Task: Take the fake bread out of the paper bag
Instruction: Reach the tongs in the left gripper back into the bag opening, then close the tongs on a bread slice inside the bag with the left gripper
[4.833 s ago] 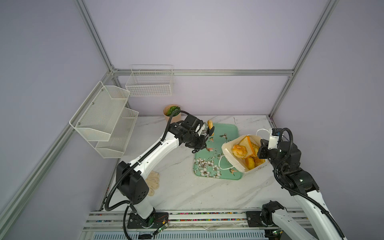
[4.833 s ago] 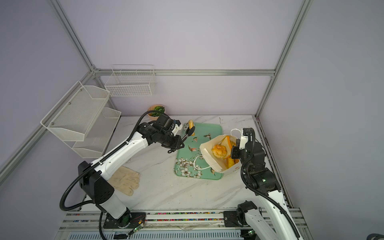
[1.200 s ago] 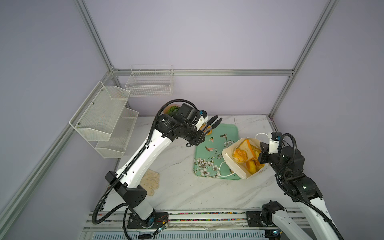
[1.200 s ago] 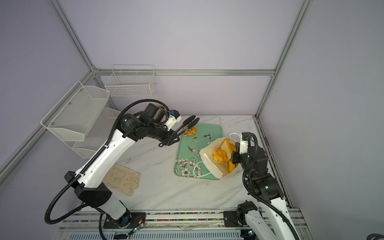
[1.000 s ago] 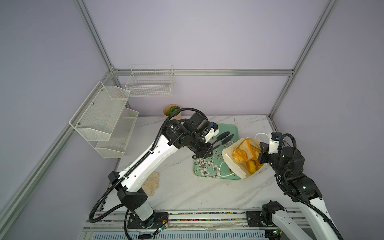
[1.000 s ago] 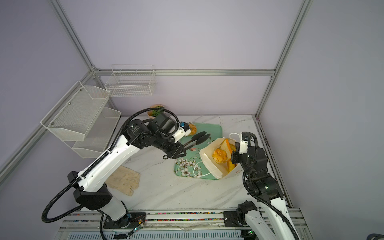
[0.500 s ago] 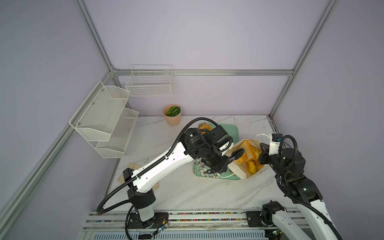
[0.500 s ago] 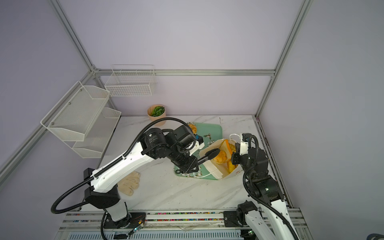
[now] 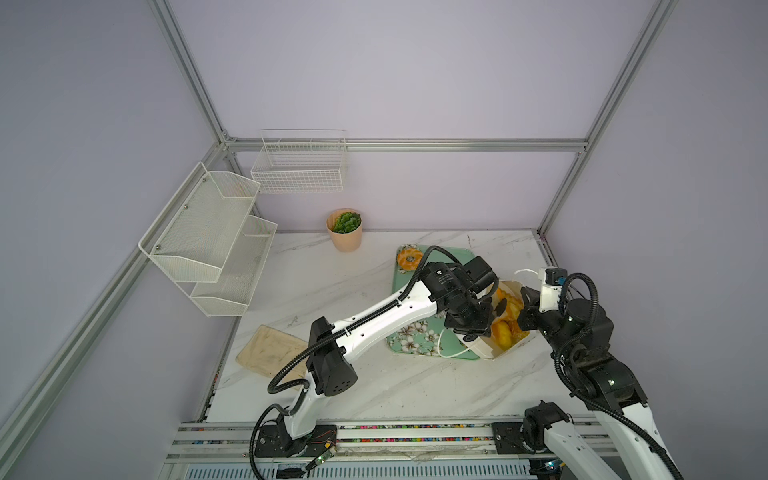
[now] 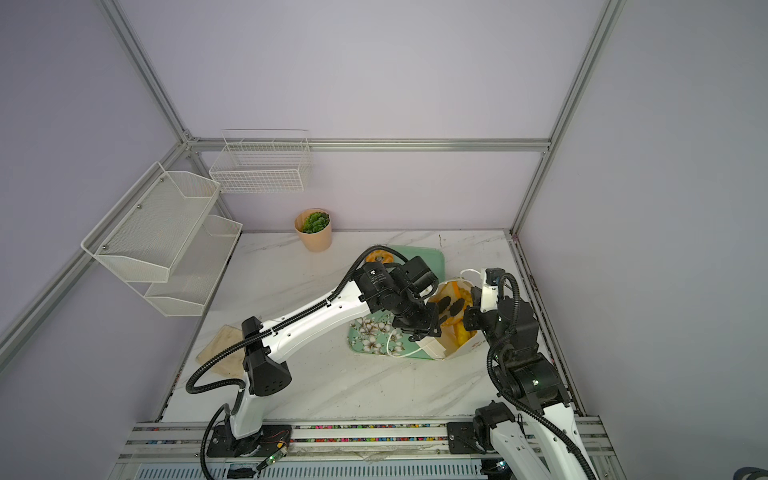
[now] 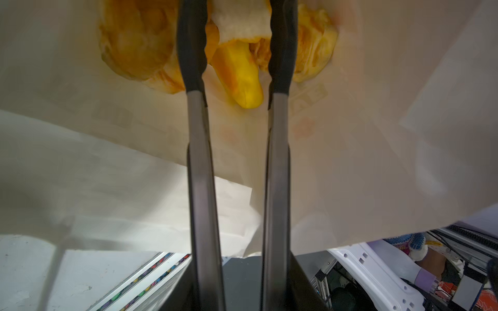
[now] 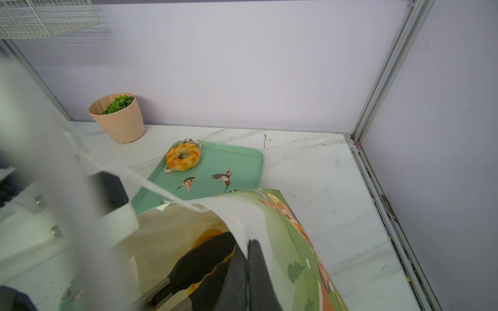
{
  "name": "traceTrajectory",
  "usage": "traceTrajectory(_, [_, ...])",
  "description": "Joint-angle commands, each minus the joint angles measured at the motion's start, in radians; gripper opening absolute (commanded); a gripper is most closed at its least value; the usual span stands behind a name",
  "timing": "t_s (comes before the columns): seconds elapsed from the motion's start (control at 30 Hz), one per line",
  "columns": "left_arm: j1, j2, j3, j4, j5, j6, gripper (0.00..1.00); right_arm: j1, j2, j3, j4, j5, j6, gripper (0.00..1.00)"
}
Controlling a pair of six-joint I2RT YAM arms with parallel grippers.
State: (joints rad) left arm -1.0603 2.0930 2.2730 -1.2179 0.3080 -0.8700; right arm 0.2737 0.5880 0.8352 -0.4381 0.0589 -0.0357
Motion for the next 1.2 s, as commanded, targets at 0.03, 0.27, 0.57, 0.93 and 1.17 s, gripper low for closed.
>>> traceTrajectory(0.03, [0.014,-0.007,0.126,0.073,0.01,-0.064,0.4,0.001,-0.012,-0.004,0.065,-0.018,-0.009,0.0])
traceTrajectory(0.27, [0.023,0.021,0.141,0.073,-0.023,-0.083,0.42,0.001,-0.007,-0.004,0.067,-0.025,-0.015,0.0])
traceTrajectory(0.57, [0.023,0.078,0.144,0.052,-0.049,-0.066,0.45,0.001,-0.006,-0.004,0.07,-0.027,-0.015,0.0])
traceTrajectory(0.93, [0.034,-0.019,0.055,0.009,-0.15,-0.003,0.18,0.001,-0.007,-0.002,0.065,-0.013,-0.013,0.0])
traceTrajectory(1.17, [0.034,-0.118,-0.022,0.029,-0.182,0.0,0.01,0.001,0.007,0.001,0.062,-0.009,-0.013,0.0])
